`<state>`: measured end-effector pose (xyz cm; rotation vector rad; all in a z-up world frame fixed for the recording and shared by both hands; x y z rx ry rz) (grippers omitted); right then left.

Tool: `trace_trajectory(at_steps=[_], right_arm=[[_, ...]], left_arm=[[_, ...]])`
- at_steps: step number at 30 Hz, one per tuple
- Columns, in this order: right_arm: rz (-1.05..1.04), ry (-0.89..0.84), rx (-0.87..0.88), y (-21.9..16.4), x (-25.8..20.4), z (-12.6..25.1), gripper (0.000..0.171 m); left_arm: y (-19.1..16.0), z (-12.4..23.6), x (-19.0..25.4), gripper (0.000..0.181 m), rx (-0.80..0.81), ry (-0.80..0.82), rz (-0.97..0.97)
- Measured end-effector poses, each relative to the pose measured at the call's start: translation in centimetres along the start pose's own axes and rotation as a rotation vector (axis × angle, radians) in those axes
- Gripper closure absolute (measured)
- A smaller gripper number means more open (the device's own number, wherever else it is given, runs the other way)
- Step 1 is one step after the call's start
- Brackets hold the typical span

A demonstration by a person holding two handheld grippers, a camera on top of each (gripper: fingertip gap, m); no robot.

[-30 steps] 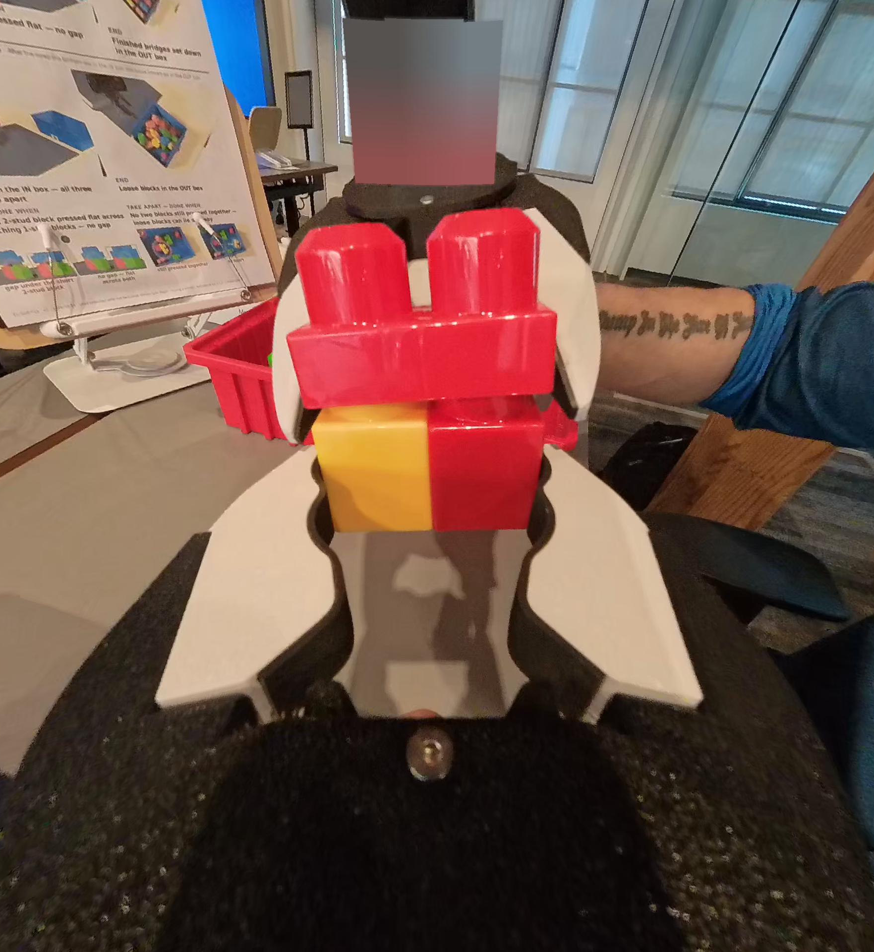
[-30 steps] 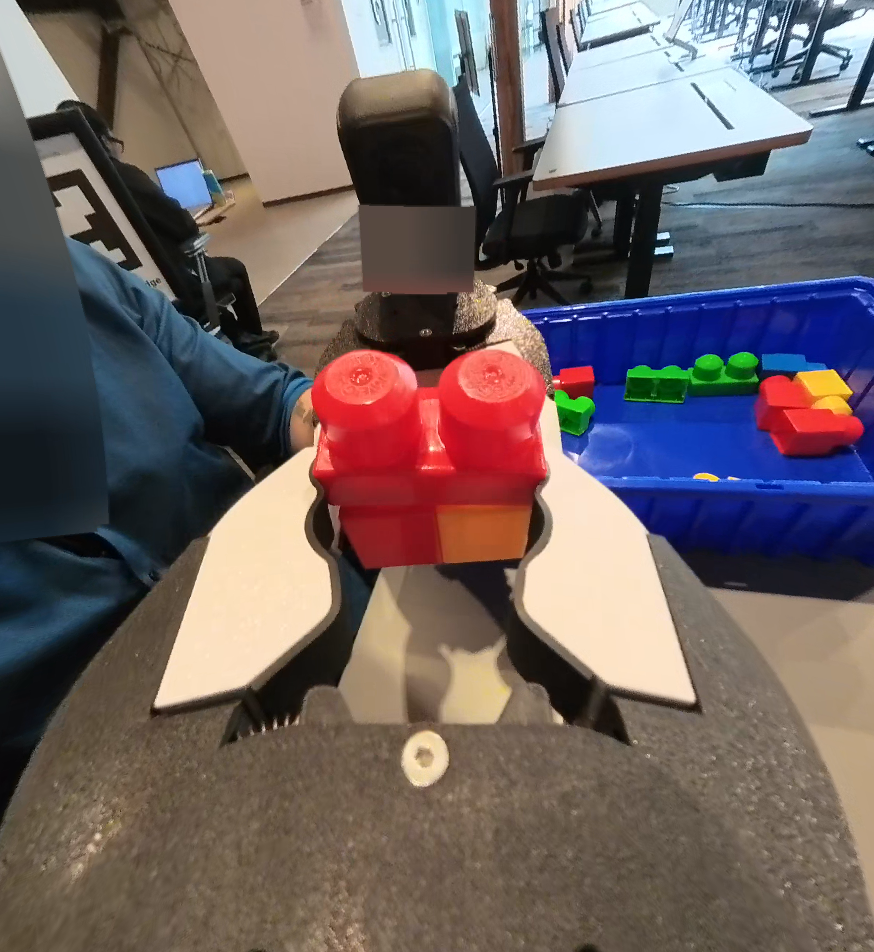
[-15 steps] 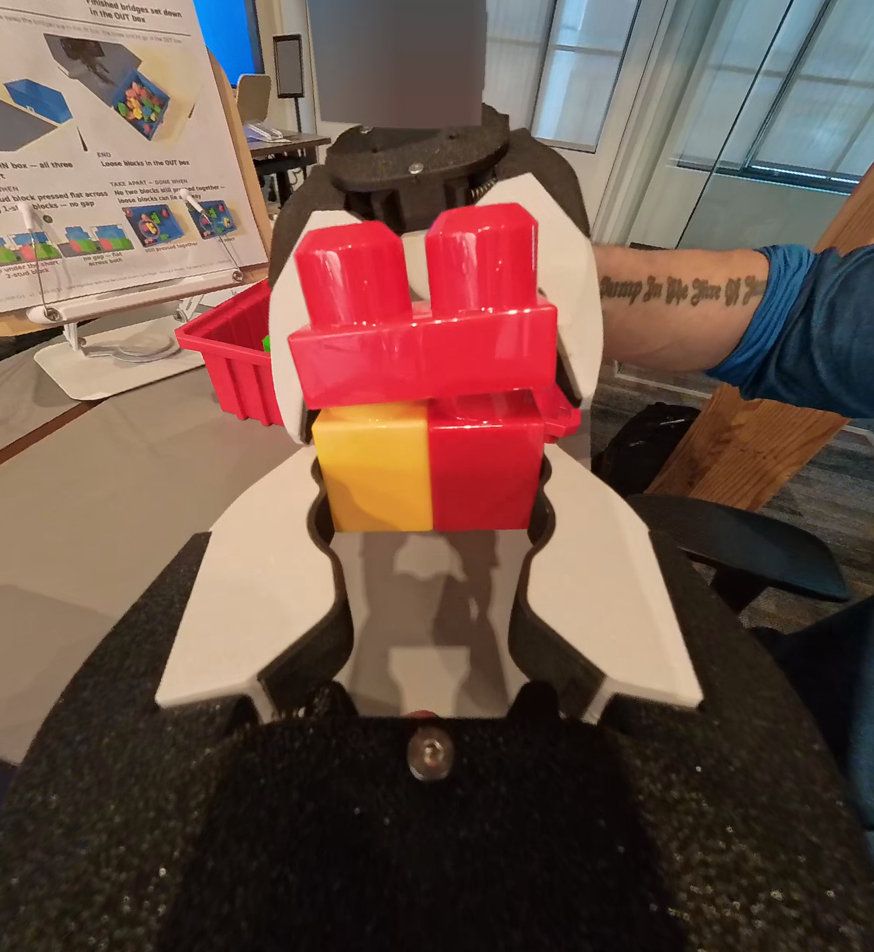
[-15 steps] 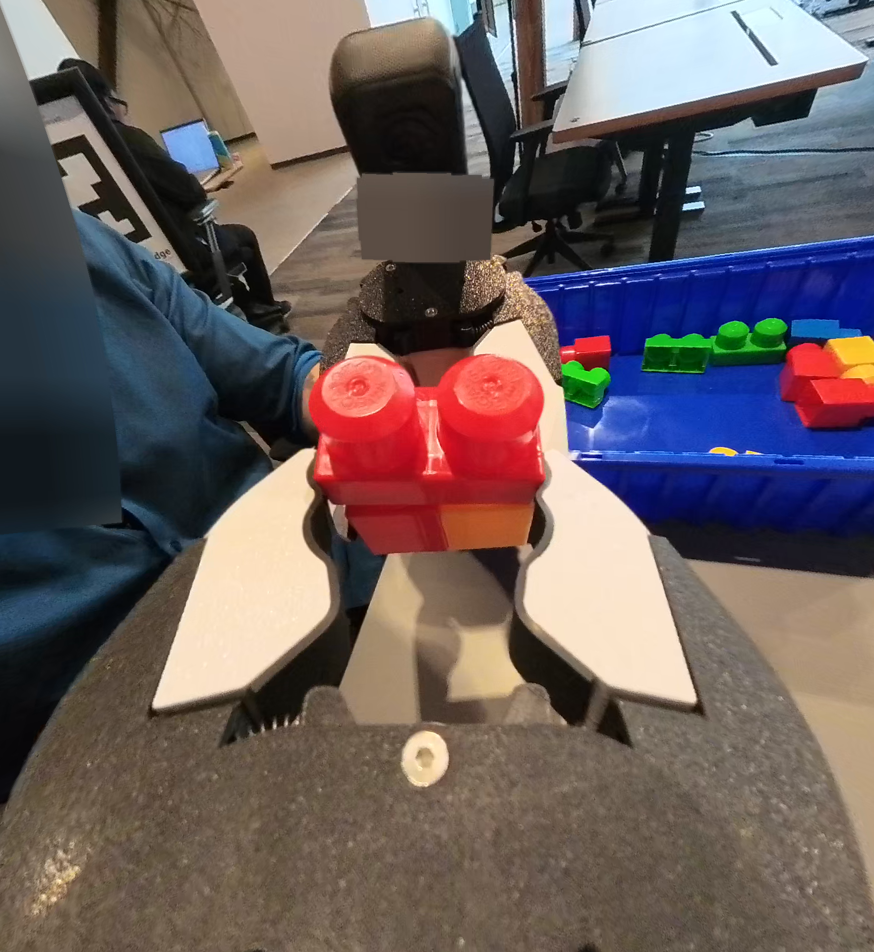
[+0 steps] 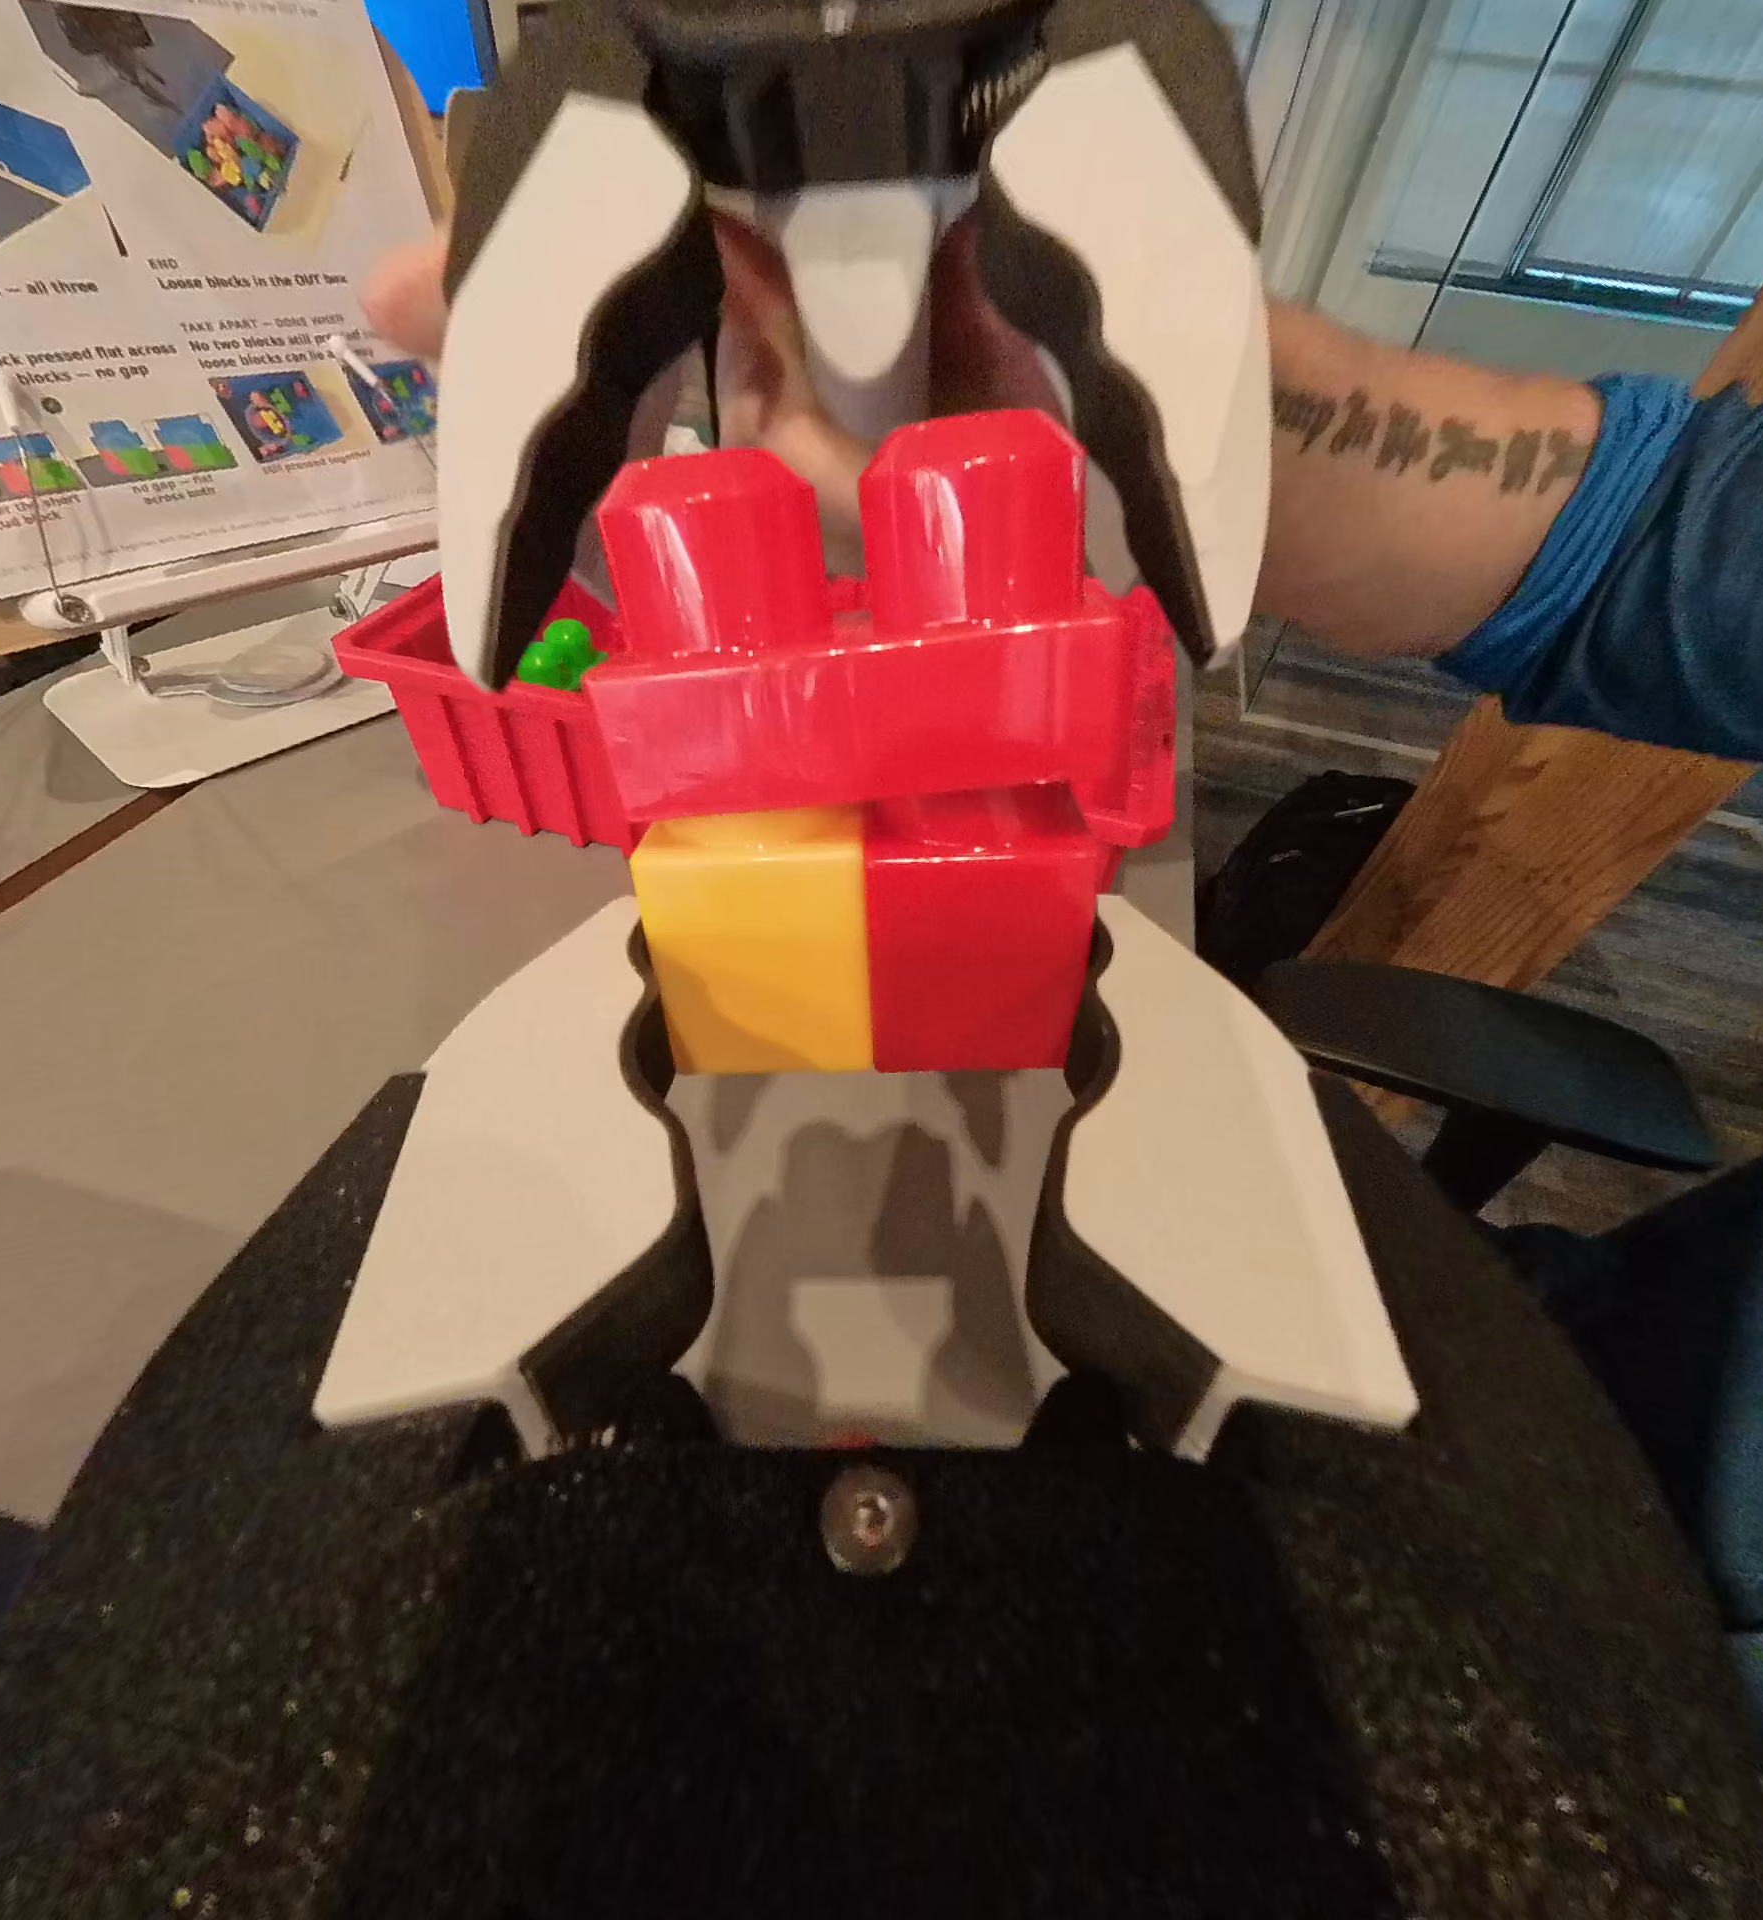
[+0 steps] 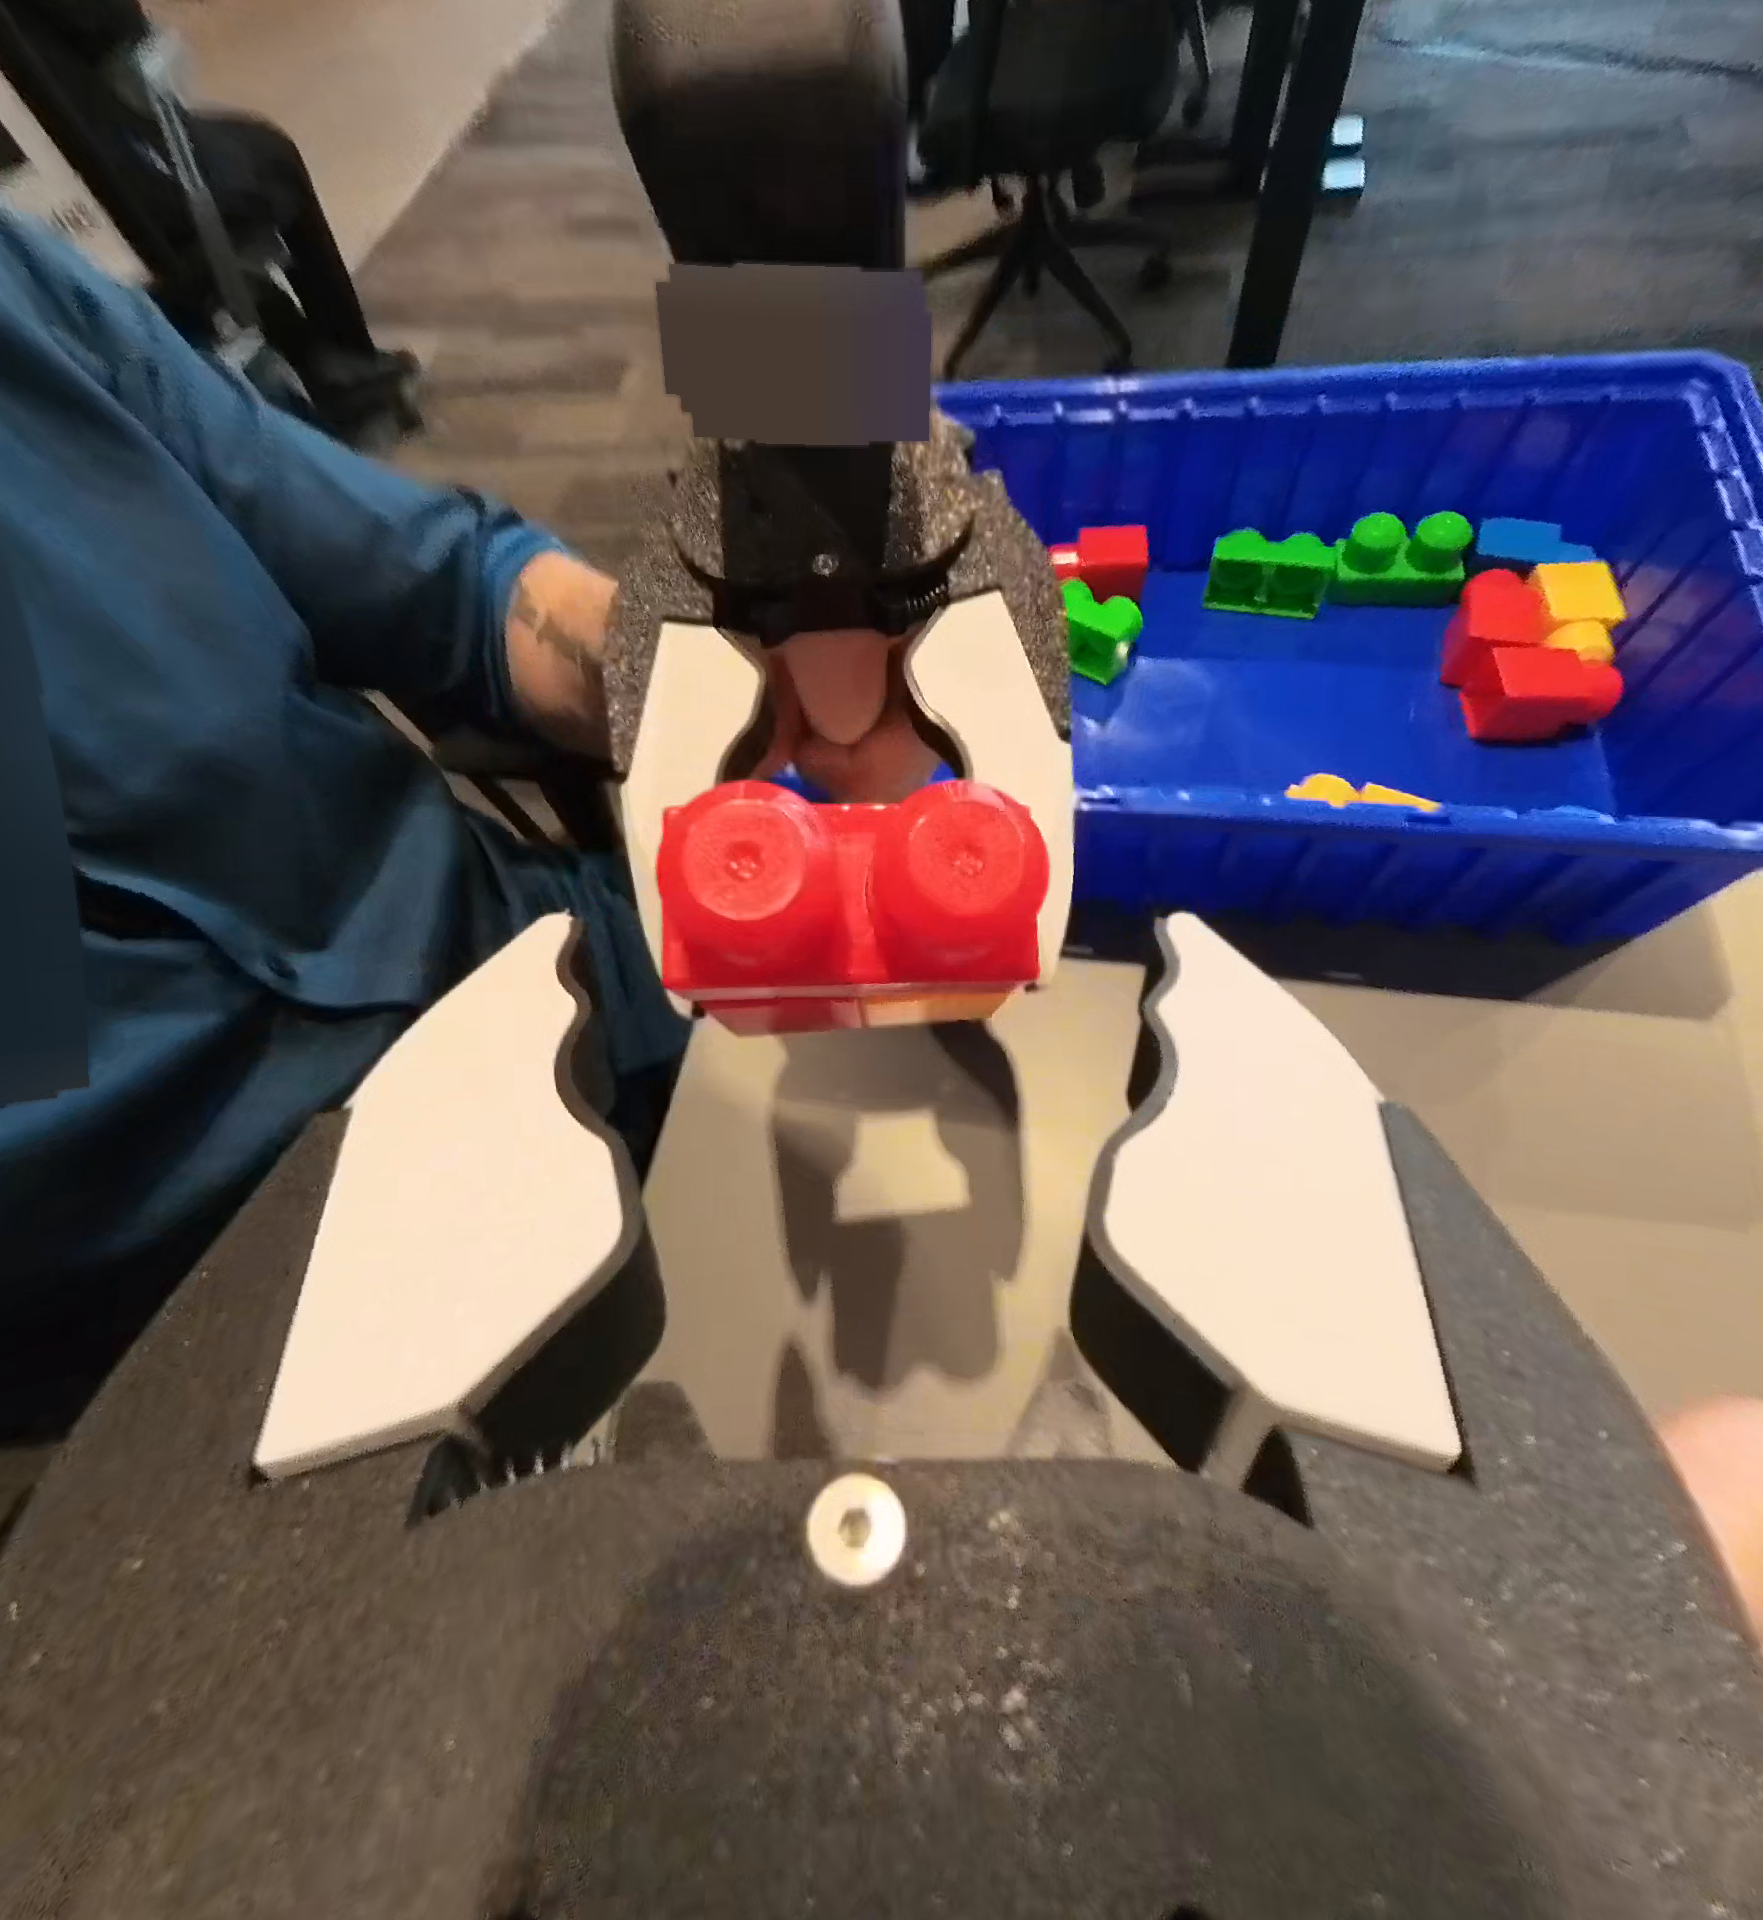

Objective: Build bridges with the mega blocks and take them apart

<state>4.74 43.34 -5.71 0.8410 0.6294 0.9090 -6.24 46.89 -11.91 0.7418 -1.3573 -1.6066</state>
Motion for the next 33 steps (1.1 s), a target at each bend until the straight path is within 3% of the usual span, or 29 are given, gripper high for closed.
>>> trace_trajectory(at_steps=[6, 10, 14, 17, 33], right_arm=[[0.091, -0.061, -0.272, 1.6, -0.7, 0.3, 0.08], [0.104, -0.033, -0.385, 2.0, -1.0, 0.0, 0.094], [0.112, -0.034, -0.477, 2.1, -1.1, -0.2, 0.098], [0.13, -0.039, -0.512, 2.2, -1.1, -0.2, 0.105], [0.215, -0.085, -0.654, 2.3, -2.1, -0.9, 0.106]], left_arm=[[-0.3, -0.3, 0.0, 0.106, -0.049, 0.023, -0.021], [-0.5, -0.5, 0.1, 0.106, -0.081, 0.03, -0.032], [-0.6, -0.7, 0.3, 0.106, -0.097, 0.022, -0.04], [-0.6, -0.8, 0.5, 0.106, -0.101, 0.014, -0.05], [-0.7, -0.7, 0.9, 0.107, -0.187, 0.048, -0.089]])
Point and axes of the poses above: each gripper's, where its closed fingertips meet, z back along the fingers, y out of its top, x = y × z across the jaws, the point moved 7 cm from there along z, back along the fingers, and after that the axes turned 2 degrees about -y, right-handed, at the moved point
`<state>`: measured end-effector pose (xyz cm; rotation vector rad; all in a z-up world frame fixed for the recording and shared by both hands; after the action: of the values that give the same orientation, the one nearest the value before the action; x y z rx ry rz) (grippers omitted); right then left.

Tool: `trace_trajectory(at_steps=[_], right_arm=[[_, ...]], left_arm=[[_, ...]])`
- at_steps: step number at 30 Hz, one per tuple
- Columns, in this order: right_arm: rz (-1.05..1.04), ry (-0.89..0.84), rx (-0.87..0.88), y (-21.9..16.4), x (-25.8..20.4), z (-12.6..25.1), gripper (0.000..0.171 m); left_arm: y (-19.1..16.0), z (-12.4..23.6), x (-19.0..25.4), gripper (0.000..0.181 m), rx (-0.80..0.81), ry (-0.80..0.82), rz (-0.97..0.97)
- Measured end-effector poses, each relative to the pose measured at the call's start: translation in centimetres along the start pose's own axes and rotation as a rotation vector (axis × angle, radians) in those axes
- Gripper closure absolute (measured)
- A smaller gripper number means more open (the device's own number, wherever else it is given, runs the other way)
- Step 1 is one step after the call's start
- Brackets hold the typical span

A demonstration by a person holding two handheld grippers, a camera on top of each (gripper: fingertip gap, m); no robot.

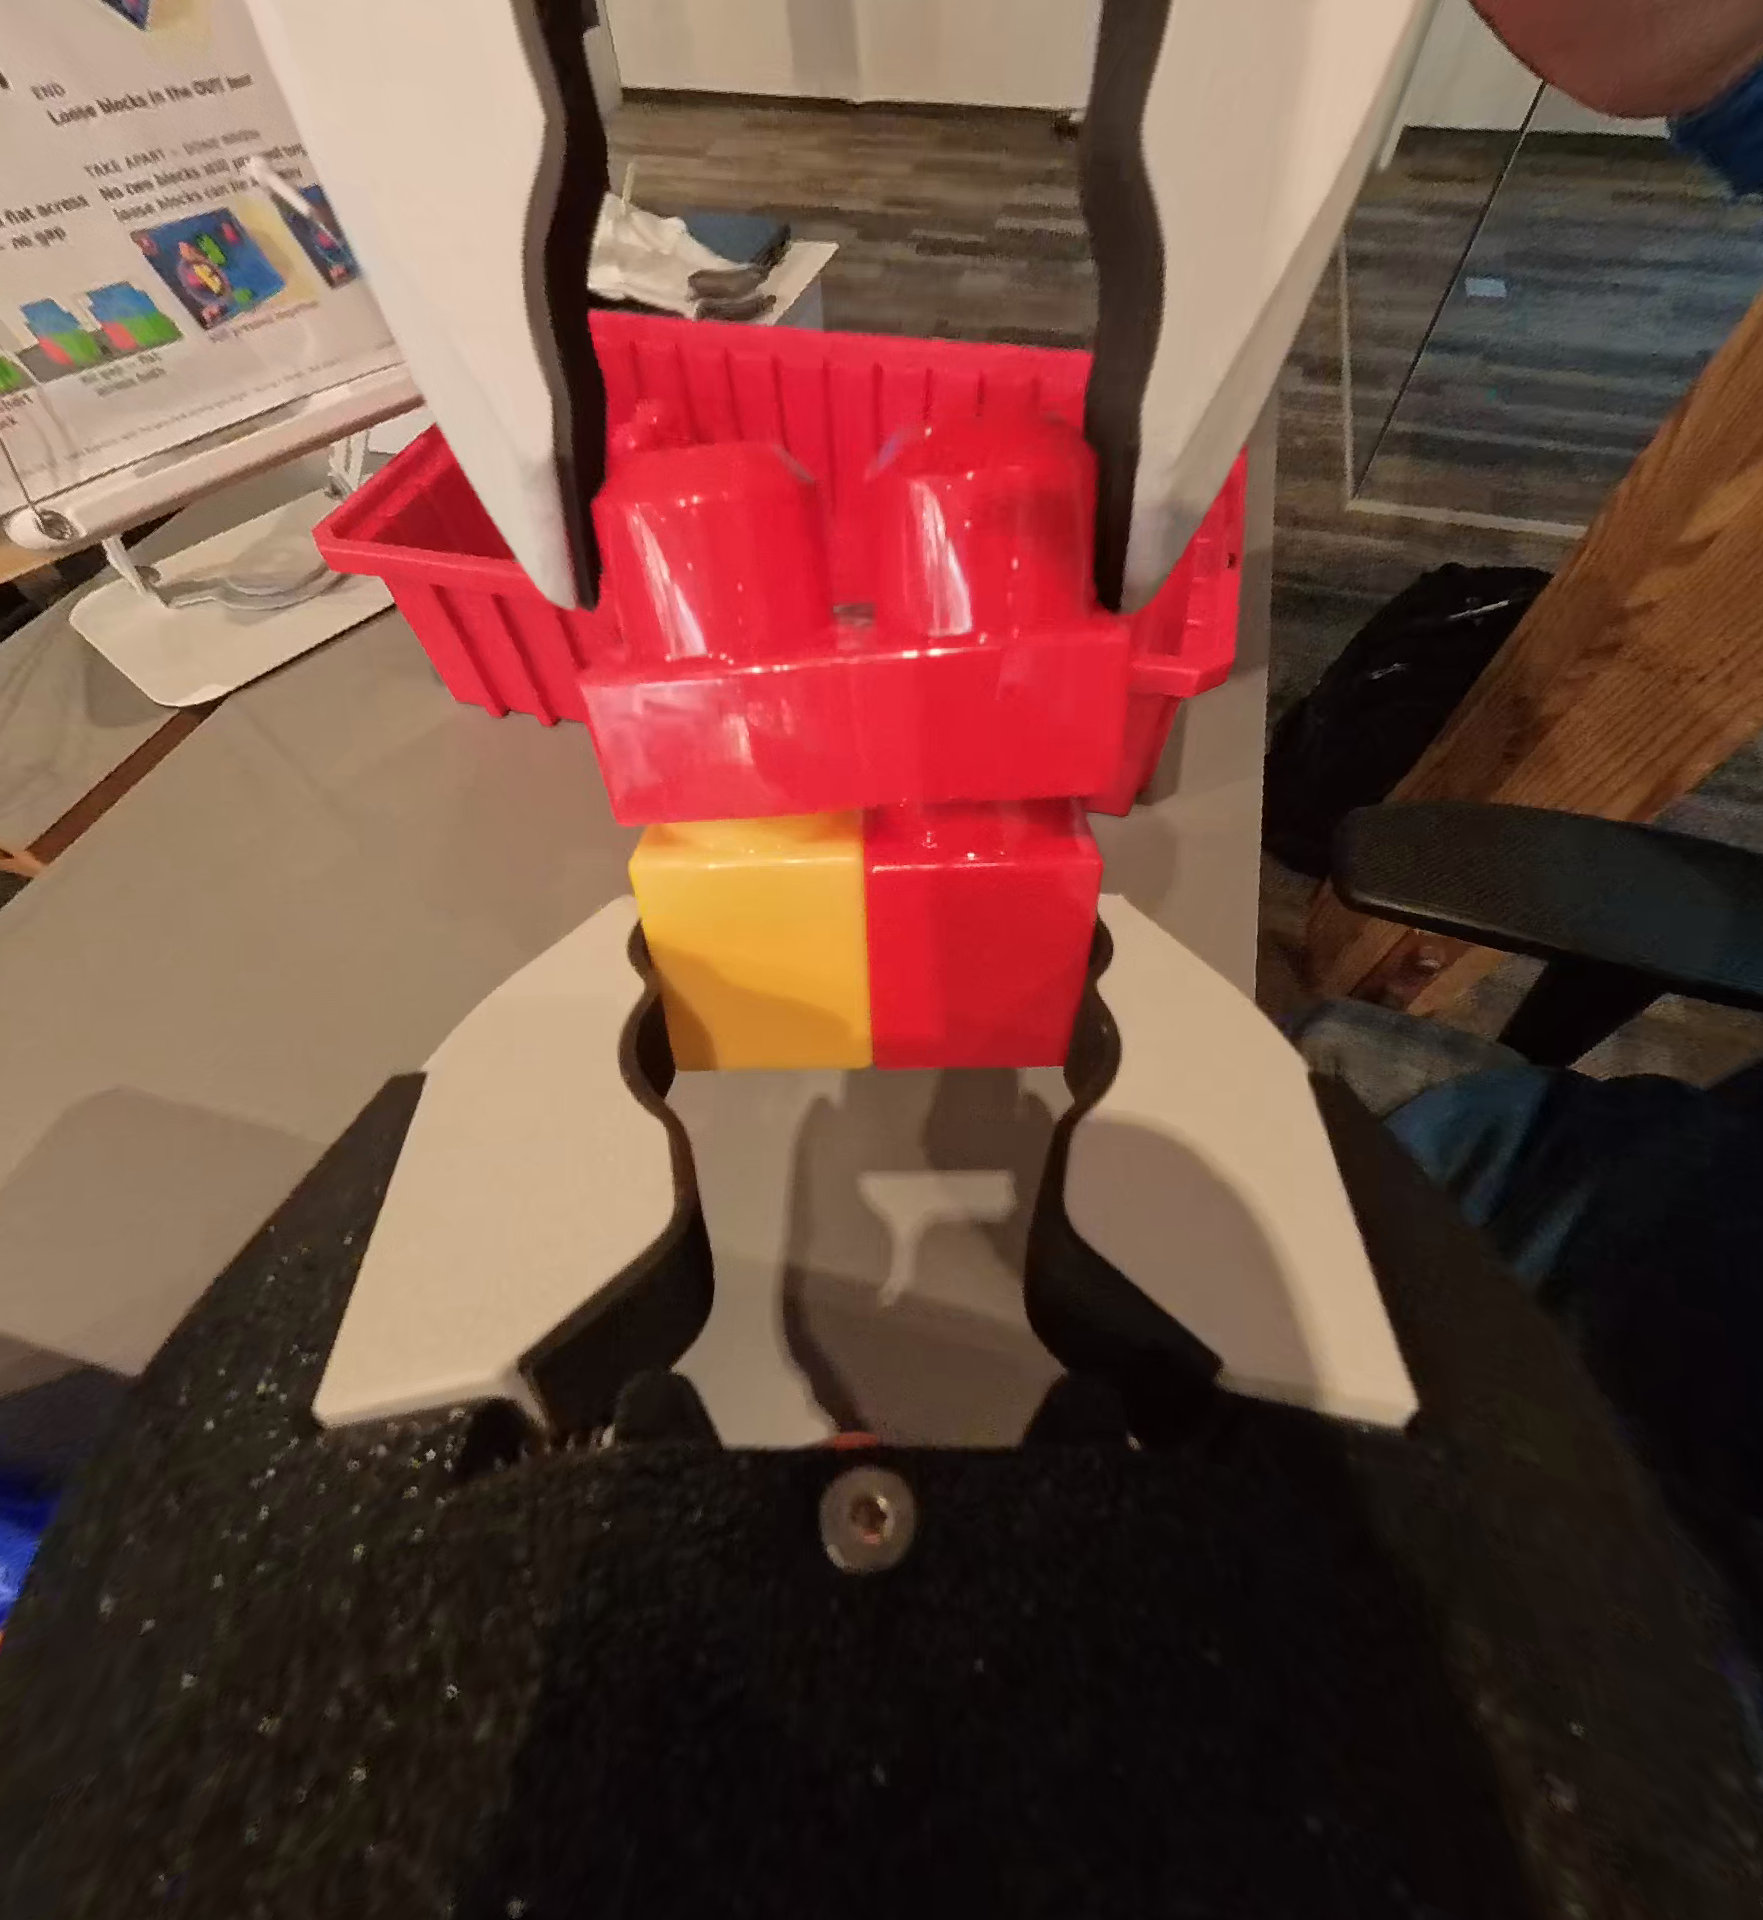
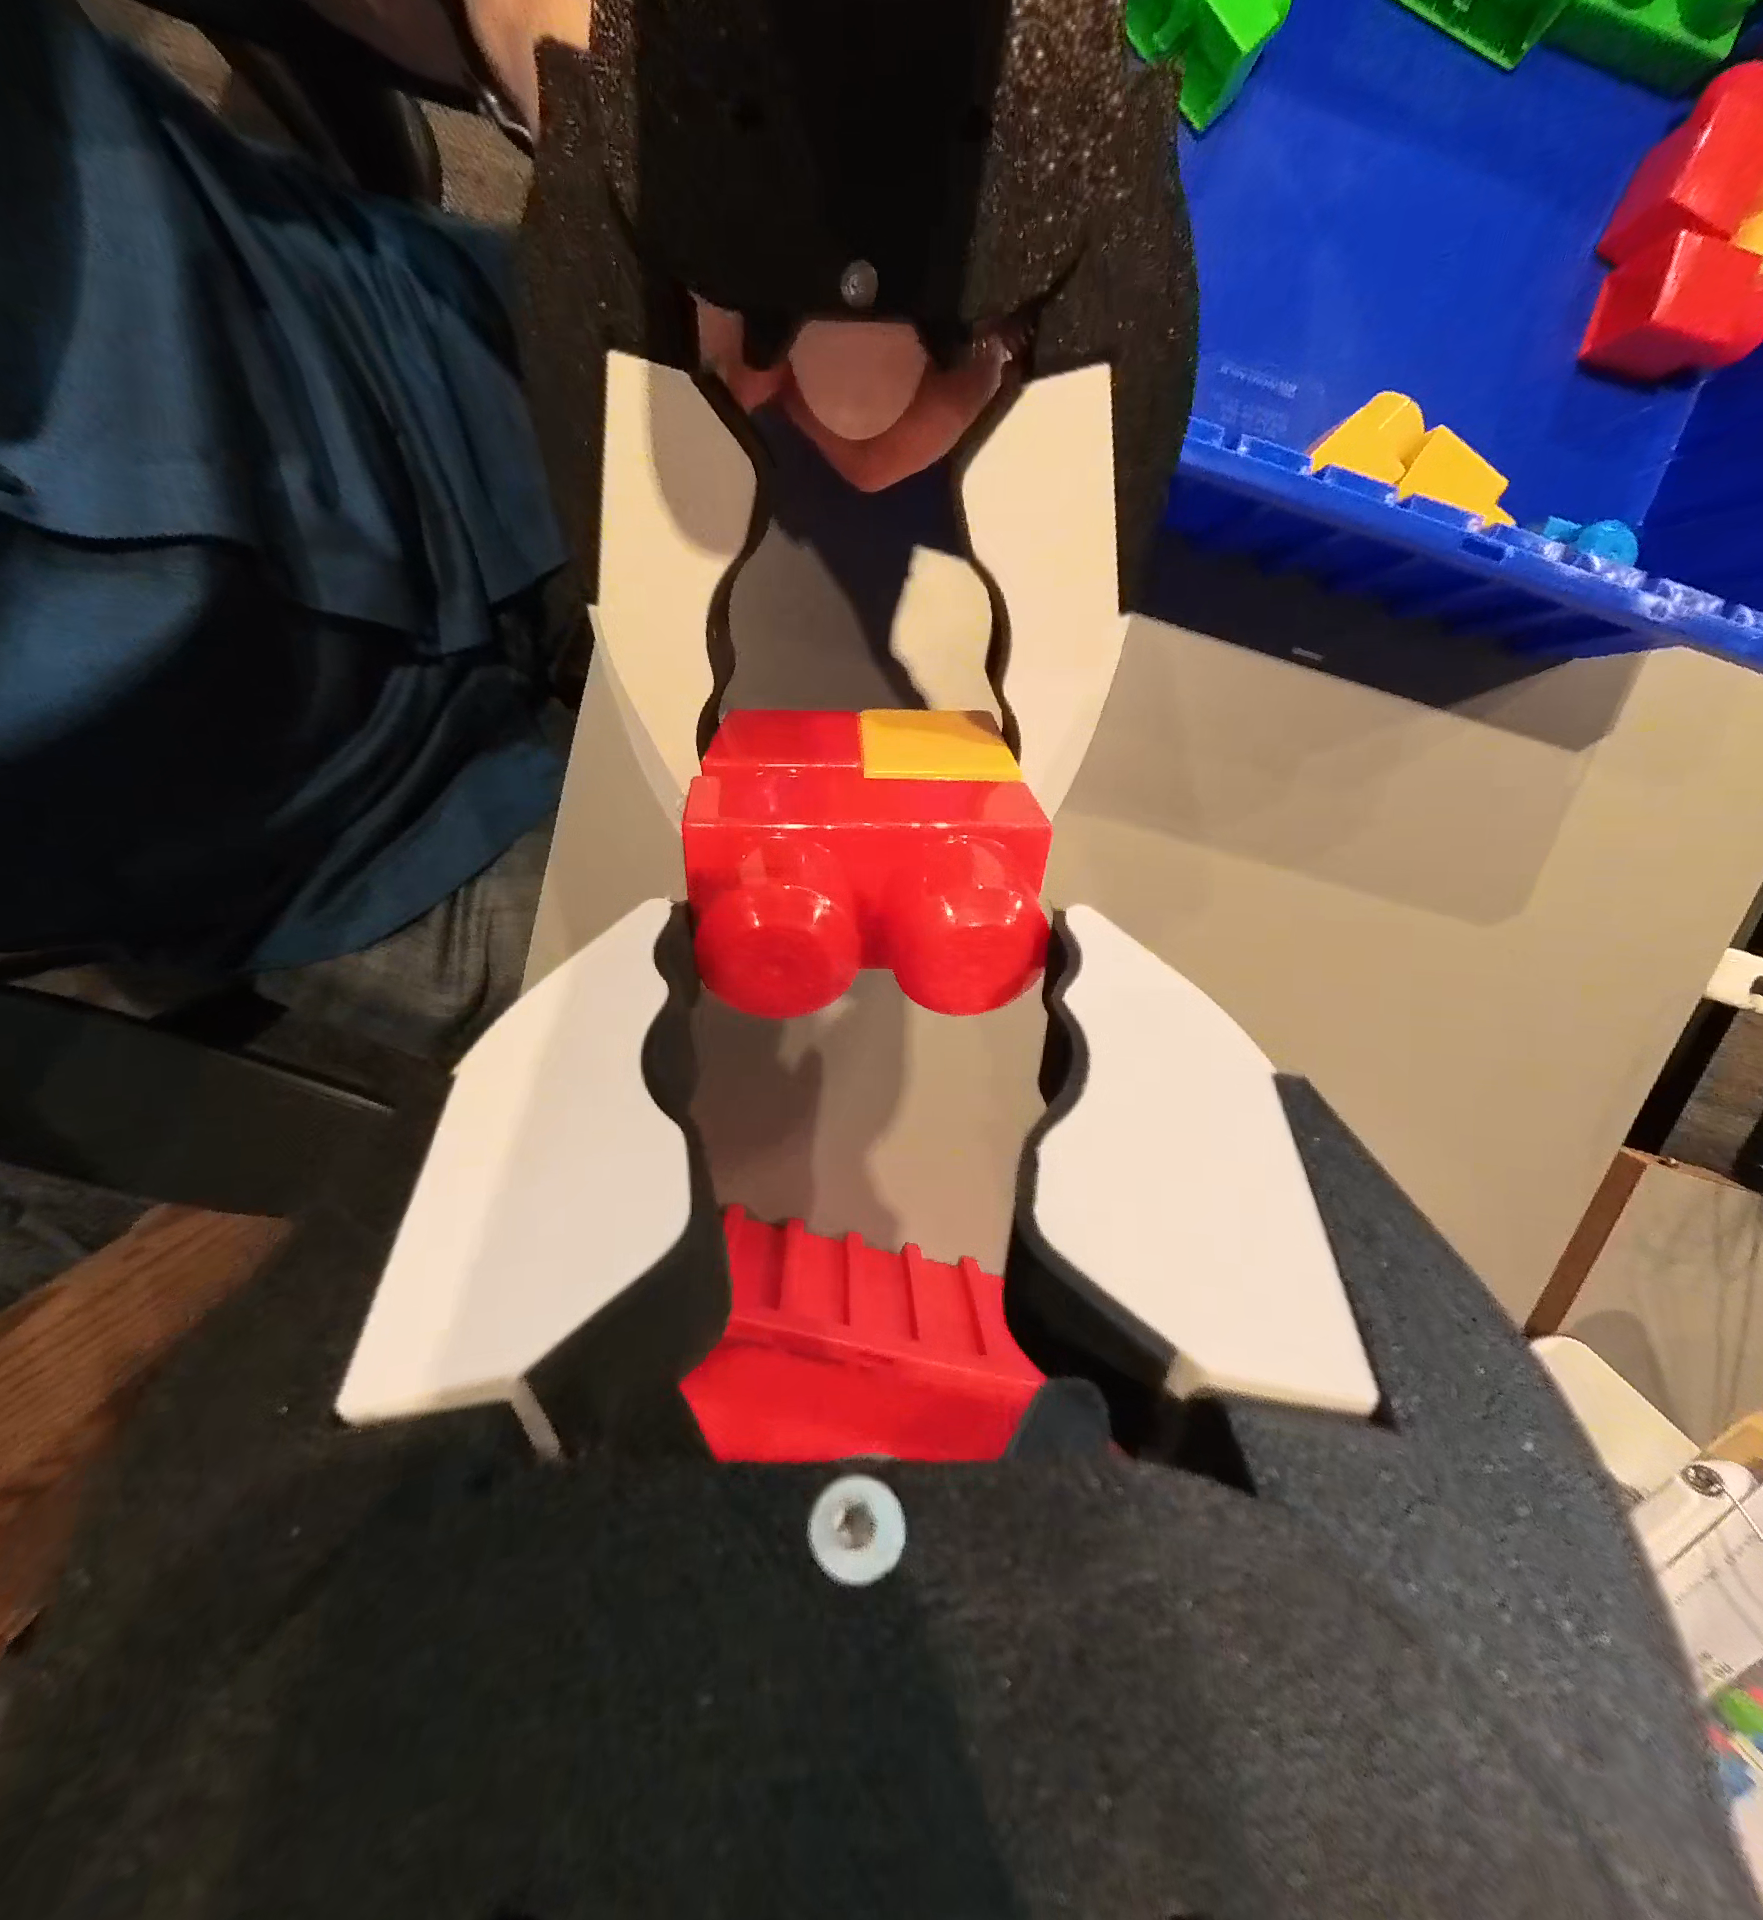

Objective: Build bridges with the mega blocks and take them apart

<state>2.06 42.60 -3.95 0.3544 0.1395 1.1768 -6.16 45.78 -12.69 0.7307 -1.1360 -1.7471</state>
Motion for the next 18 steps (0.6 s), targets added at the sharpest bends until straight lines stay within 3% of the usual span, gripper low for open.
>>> trace_trajectory(at_steps=[10, 18], right_arm=[[0.059, -0.023, -0.049, -0.07, -0.59, -0.49, 0.106], [0.029, -0.026, 0.065, -0.14, -0.36, -0.12, 0.106]], left_arm=[[-0.17, -0.45, 0.26, 0.107, -0.022, -0.003, -0.015], [0.05, -0.12, 0.13, 0.107, 0.031, -0.01, 0.002]])
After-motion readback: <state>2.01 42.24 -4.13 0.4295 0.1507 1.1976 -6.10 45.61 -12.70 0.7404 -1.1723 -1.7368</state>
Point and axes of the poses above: each gripper's, where its closed fingertips meet, z back along the fingers, y out of its top, x = y × z across the jaws, the point moved 7 cm from there along z, back along the fingers, and after that the axes turned 2 degrees about -y, right-handed, at the moved point
